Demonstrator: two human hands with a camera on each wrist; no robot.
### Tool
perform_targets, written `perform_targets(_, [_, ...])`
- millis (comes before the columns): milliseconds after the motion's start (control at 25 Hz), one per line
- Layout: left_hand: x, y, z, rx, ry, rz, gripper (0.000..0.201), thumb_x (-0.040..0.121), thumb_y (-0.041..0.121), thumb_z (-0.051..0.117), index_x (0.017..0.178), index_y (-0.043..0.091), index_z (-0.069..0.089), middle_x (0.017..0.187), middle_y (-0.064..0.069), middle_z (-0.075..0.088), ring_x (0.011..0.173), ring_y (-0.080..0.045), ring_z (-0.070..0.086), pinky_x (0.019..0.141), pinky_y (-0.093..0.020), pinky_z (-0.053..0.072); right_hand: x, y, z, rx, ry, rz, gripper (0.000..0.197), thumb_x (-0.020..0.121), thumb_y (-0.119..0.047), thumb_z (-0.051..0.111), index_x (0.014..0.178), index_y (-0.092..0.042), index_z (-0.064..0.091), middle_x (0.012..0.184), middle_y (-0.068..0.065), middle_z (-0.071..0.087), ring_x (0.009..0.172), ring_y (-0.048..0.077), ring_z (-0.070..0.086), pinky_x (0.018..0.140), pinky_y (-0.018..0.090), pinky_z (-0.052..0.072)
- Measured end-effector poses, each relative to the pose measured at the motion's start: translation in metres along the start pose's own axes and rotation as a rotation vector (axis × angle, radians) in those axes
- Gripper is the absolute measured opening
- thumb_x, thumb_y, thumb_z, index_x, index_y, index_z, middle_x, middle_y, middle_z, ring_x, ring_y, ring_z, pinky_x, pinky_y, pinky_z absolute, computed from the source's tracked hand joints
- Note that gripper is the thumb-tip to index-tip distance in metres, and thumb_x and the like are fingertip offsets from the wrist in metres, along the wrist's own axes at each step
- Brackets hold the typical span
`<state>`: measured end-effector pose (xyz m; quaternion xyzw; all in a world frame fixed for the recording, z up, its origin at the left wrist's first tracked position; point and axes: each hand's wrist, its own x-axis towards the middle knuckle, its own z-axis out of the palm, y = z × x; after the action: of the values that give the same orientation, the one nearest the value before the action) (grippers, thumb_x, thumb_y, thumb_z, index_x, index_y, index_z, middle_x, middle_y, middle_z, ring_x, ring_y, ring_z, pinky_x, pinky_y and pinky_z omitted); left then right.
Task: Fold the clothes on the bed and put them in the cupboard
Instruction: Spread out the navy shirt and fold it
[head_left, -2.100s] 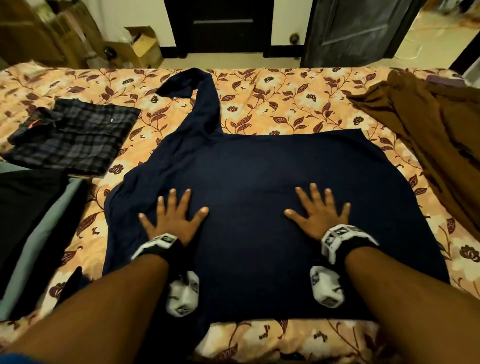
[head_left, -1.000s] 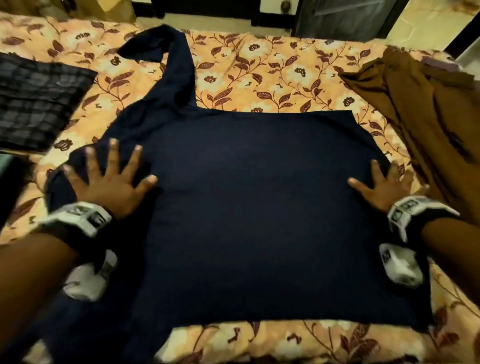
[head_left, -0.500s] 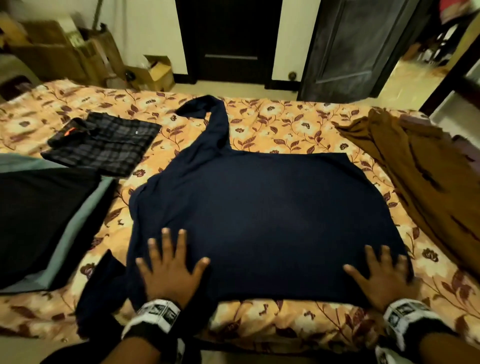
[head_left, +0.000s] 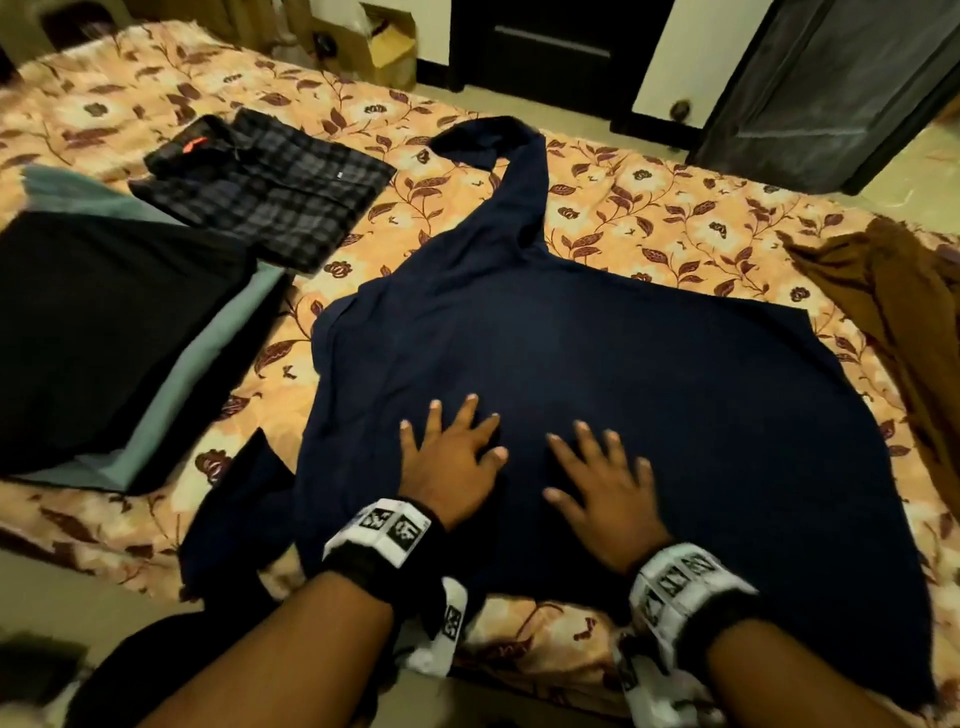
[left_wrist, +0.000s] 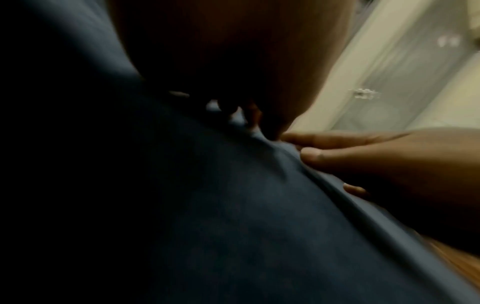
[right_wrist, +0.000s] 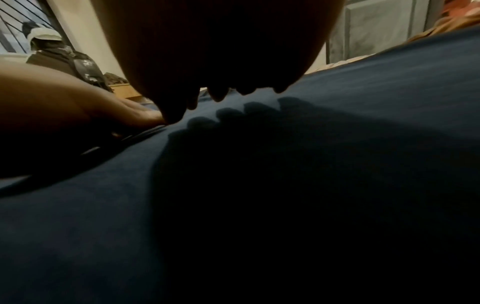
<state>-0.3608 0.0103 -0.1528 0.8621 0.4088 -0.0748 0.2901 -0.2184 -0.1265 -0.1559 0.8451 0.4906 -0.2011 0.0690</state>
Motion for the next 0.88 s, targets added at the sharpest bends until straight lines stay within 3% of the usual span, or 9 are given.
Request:
perform_targets(80, [0.009, -0.008, 0.012, 0.068, 0.089, -0.059, 0.063, 0.098, 0.054, 0.036, 0.153, 0.043, 0.01, 0.162, 0.013, -0.011, 0.149, -0.022, -0.013, 0.114, -0.059, -0.01, 0.034, -0.036, 0.0, 0.006, -0.006, -0.071, 0.066, 0.086, -0.062, 0.008, 0.149, -0.045, -0.003, 0.16, -0.01, -0.012, 0.148, 0.024, -0.008, 0.115, 0.054, 0.003])
perform_targets(200, [0.017, -0.022, 0.013, 0.079, -0.034, -0.069, 0.085, 0.087, 0.069, 0.042, 0.151, 0.046, -0.01, 0.158, 0.013, -0.026, 0.146, -0.021, -0.025, 0.112, -0.059, -0.015, 0.053, -0.022, 0.006, -0.007, -0.005, -0.051, 0.058, 0.099, -0.049, 0.026, 0.148, -0.045, -0.005, 0.16, -0.011, -0.011, 0.148, 0.023, -0.007, 0.116, 0.052, 0.003])
perform_targets(360, [0.02, -0.024, 0.016, 0.104, -0.037, -0.063, 0.092, 0.083, 0.073, 0.044, 0.149, 0.047, -0.014, 0.158, 0.013, -0.027, 0.146, -0.021, -0.026, 0.112, -0.059, -0.015, -0.014, 0.131, 0.024, -0.029, 0.056, 0.362, 0.086, 0.075, -0.086, 0.011, 0.149, -0.045, -0.003, 0.161, -0.009, -0.004, 0.147, 0.027, 0.005, 0.113, 0.054, 0.017])
perform_targets(480, [0.015, -0.015, 0.015, 0.15, -0.026, -0.103, 0.09, 0.084, 0.072, 0.043, 0.151, 0.045, -0.011, 0.159, 0.009, -0.025, 0.147, -0.026, -0.022, 0.114, -0.063, -0.01, -0.089, 0.231, 0.034, 0.084, -0.043, 0.716, 0.119, 0.048, -0.099, -0.009, 0.151, -0.039, -0.002, 0.16, -0.001, -0.013, 0.146, 0.033, -0.002, 0.116, 0.057, 0.009])
perform_targets(560, [-0.007, 0.008, 0.018, 0.268, -0.093, 0.015, 0.089, 0.085, 0.072, 0.043, 0.152, 0.043, -0.009, 0.159, 0.006, -0.026, 0.147, -0.032, -0.02, 0.113, -0.065, -0.004, -0.116, 0.216, 0.024, 0.197, 0.03, 0.712, 0.105, 0.064, -0.091, 0.006, 0.152, -0.034, 0.002, 0.161, 0.004, -0.008, 0.146, 0.034, 0.001, 0.117, 0.055, 0.007])
perform_targets(640, [-0.039, 0.028, 0.046, 0.347, -0.225, 0.167, 0.09, 0.083, 0.076, 0.04, 0.147, 0.048, -0.017, 0.157, 0.009, -0.031, 0.147, -0.03, -0.021, 0.113, -0.065, -0.003, -0.109, 0.174, 0.034, 0.342, 0.113, 0.505, 0.078, 0.084, -0.067, 0.025, 0.15, -0.036, -0.002, 0.16, -0.002, -0.008, 0.147, 0.026, -0.001, 0.116, 0.052, 0.004])
perform_targets(680, [-0.058, 0.033, 0.063, 0.342, -0.283, 0.176, 0.089, 0.081, 0.08, 0.035, 0.142, 0.053, -0.024, 0.153, 0.012, -0.035, 0.147, -0.028, -0.022, 0.113, -0.066, -0.005, -0.108, 0.149, 0.041, 0.346, 0.104, 0.378, 0.072, 0.085, -0.063, 0.022, 0.146, -0.04, -0.009, 0.156, -0.01, -0.015, 0.146, 0.019, -0.006, 0.116, 0.05, 0.001])
perform_targets(760, [-0.084, 0.022, 0.078, 0.31, -0.227, 0.108, 0.088, 0.072, 0.088, 0.027, 0.132, 0.061, -0.033, 0.146, 0.022, -0.04, 0.146, -0.023, -0.023, 0.112, -0.068, -0.005, -0.114, 0.134, 0.07, 0.227, 0.072, 0.26, 0.064, 0.083, -0.068, 0.007, 0.137, -0.049, -0.022, 0.147, -0.019, -0.026, 0.145, 0.015, -0.013, 0.116, 0.05, -0.002])
perform_targets(880, [-0.102, -0.022, 0.052, 0.253, -0.164, -0.149, 0.104, 0.062, 0.092, 0.045, 0.123, 0.068, -0.036, 0.147, 0.025, -0.038, 0.146, -0.022, -0.023, 0.108, -0.072, 0.001, -0.139, 0.189, 0.09, 0.262, 0.031, 0.57, 0.06, 0.095, -0.061, 0.018, 0.141, -0.05, -0.018, 0.156, -0.012, -0.023, 0.147, 0.023, -0.009, 0.115, 0.056, -0.001])
